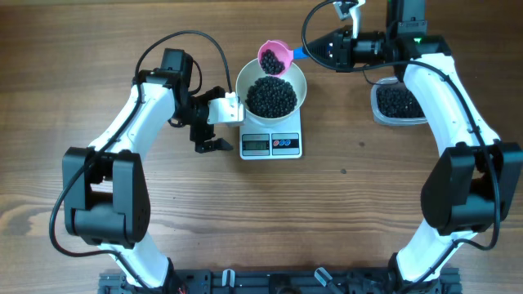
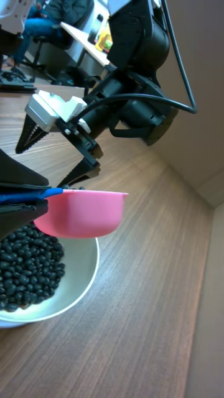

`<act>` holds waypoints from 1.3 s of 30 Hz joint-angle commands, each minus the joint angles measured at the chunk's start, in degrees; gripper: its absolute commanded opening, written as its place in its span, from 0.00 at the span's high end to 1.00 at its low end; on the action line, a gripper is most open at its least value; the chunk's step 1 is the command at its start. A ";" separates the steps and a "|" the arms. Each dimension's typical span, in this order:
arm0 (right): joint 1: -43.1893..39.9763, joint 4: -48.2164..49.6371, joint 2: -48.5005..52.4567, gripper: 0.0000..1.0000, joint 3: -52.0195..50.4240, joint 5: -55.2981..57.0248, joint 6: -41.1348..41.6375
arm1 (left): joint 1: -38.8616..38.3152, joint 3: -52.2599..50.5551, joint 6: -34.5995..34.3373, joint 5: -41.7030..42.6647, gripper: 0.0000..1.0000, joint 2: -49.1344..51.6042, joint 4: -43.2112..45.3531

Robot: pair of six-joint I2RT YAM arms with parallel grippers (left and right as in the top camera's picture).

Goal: Scoop item into bowl and weigh 150g on scale
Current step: 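Tip the scoop over the white bowl to pour beans, then carry the empty scoop back and lower it into the tub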

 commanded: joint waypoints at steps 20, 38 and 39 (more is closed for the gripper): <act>0.09 5.09 -11.19 0.92 0.85 7.23 -43.41 | 0.20 -0.55 -0.09 1.11 0.00 0.63 -0.07; 0.09 5.09 -11.28 0.84 0.85 5.31 -45.13 | 0.20 -0.55 -0.09 1.11 0.00 0.63 -0.07; 0.09 5.09 -11.28 0.84 0.85 5.31 -45.13 | 0.20 -0.55 -0.09 1.11 0.00 0.63 -0.07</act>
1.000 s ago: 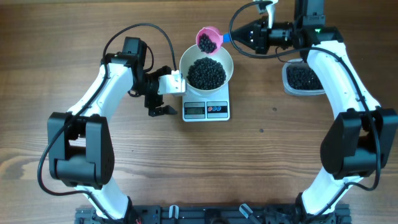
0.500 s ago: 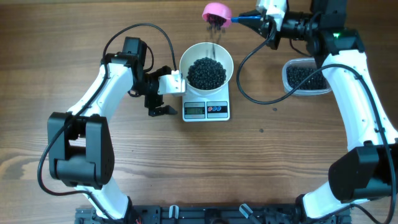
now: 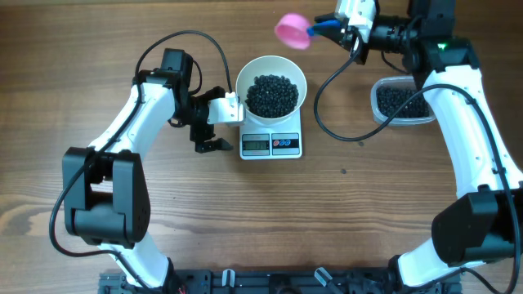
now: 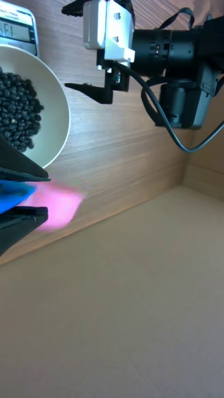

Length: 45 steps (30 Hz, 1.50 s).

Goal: Scoop item into bowl and weigh 150g on scale
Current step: 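Carry the empty scoop back and lower it into the tub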

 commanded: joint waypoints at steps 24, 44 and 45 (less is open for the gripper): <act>-8.55 -6.82 -1.73 0.96 4.26 29.31 20.39 | 0.20 -0.55 -0.07 1.11 0.00 0.63 -0.07; -13.29 -34.53 2.54 0.96 2.78 53.53 16.44 | 0.20 -0.55 -0.09 1.11 0.00 0.63 -0.07; -13.29 -34.49 3.69 0.96 2.78 53.53 16.65 | 0.20 -0.55 -0.07 1.09 0.00 0.63 -0.07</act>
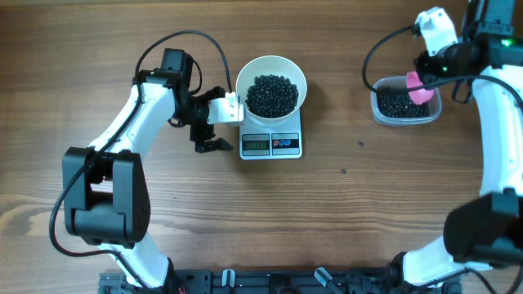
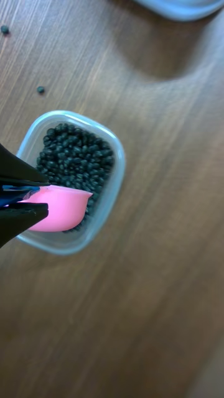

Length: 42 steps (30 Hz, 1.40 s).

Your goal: Scoop item into bowl and weigh 150g on scale

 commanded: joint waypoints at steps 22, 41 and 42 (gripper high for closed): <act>-0.07 -6.12 7.19 0.85 -1.88 4.61 0.76 | 0.20 -0.55 -0.09 1.11 0.00 0.63 -0.07; -0.24 -5.60 7.26 0.85 -1.90 -0.11 0.94 | 0.20 -0.55 -0.07 1.11 0.00 0.63 -0.07; -0.24 -5.49 7.32 0.85 -1.97 -0.11 0.94 | 0.20 -0.55 -0.07 1.11 0.00 0.63 -0.07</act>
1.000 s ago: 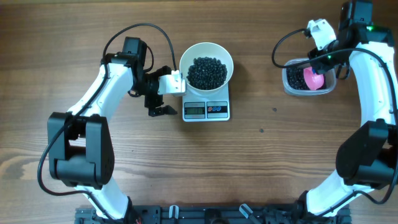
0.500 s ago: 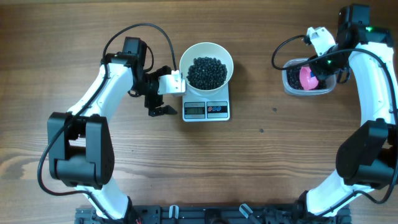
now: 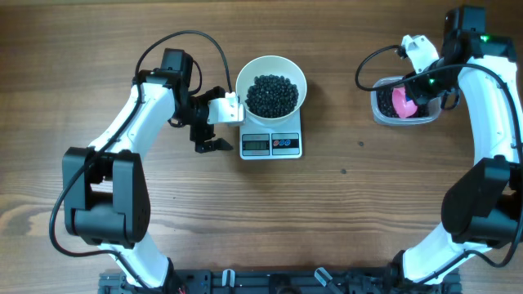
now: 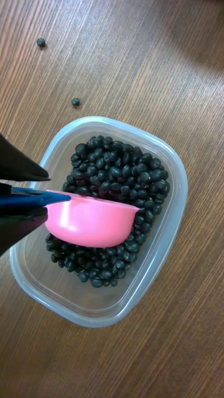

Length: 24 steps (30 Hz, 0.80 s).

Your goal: Scoop item into bowl and weigh 150g on scale

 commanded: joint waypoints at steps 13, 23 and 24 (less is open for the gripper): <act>-0.22 2.67 1.81 0.81 -1.81 -0.94 0.59 | 0.20 -0.55 -0.07 1.09 0.00 0.63 -0.04; -0.17 3.15 1.84 0.94 -1.95 -2.47 0.57 | 0.20 -0.55 -0.07 1.09 0.00 0.63 -0.04; -0.17 2.95 1.84 0.93 -1.97 -2.45 0.59 | 0.20 -0.55 -0.07 1.07 0.00 0.63 -0.04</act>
